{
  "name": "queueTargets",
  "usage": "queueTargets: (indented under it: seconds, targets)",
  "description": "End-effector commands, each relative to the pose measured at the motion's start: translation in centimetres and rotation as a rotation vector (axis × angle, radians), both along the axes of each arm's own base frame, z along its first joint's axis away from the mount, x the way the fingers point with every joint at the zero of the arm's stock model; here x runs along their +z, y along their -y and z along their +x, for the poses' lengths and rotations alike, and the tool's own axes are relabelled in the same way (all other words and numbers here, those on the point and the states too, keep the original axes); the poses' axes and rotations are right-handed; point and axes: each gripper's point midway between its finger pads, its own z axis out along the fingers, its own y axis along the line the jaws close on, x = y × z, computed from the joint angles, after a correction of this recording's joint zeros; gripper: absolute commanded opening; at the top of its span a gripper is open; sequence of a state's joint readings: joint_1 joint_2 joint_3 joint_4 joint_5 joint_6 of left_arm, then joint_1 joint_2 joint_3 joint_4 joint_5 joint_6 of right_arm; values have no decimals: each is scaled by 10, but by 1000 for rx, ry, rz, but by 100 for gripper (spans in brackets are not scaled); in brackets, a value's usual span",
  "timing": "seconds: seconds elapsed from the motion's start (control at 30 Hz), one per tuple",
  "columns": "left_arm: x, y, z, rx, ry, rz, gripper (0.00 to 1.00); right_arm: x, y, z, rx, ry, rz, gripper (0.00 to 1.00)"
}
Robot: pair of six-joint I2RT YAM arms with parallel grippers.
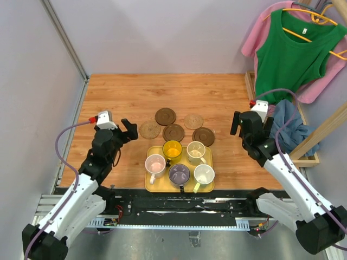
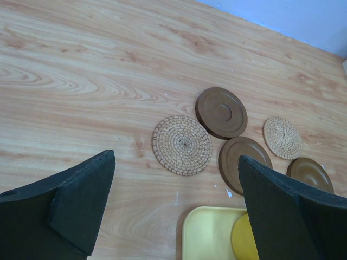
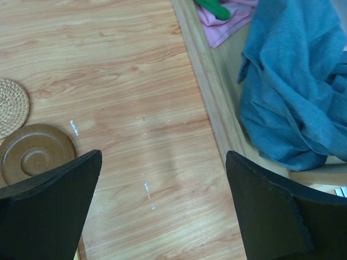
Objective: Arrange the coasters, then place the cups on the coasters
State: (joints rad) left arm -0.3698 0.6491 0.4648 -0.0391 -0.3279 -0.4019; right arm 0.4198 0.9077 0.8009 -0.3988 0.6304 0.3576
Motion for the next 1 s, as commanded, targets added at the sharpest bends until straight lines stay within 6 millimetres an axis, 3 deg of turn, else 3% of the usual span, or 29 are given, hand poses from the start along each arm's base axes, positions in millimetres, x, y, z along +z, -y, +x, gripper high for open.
queueTargets:
  seconds: [0.0,0.2,0.3,0.37,0.43,0.47,0.5,0.67,0.83,0.87,0.97]
  targets:
    - [5,12,15,-21,13,-30,100,13,-23,16,89,-11,36,98]
    - [-11,28,40,-48,-51,-25,100,17,-58,41,217,-22,103,98]
    - [-17,33,53,-45,-76,-23,100,16,-74,56,265,-41,122,84]
    - [-13,37,61,-54,-63,-25,100,12,-86,68,295,-68,128,60]
    - [-9,40,69,-57,-36,-28,100,1,-96,81,316,-121,126,22]
    - [-8,39,73,-48,-25,-34,100,-4,-101,86,328,-145,124,8]
    - [-7,38,76,-42,-15,-44,100,-7,-108,92,350,-167,130,2]
    - [-15,38,89,-50,-16,-20,100,-24,-155,117,507,-271,205,1]
    - [-35,47,105,-93,-87,25,97,-46,-200,128,632,-363,338,1]
    - [-41,50,107,-105,-100,33,92,-50,-208,129,656,-377,360,1]
    - [-56,53,112,-112,-127,40,58,-61,-228,128,708,-418,394,1]
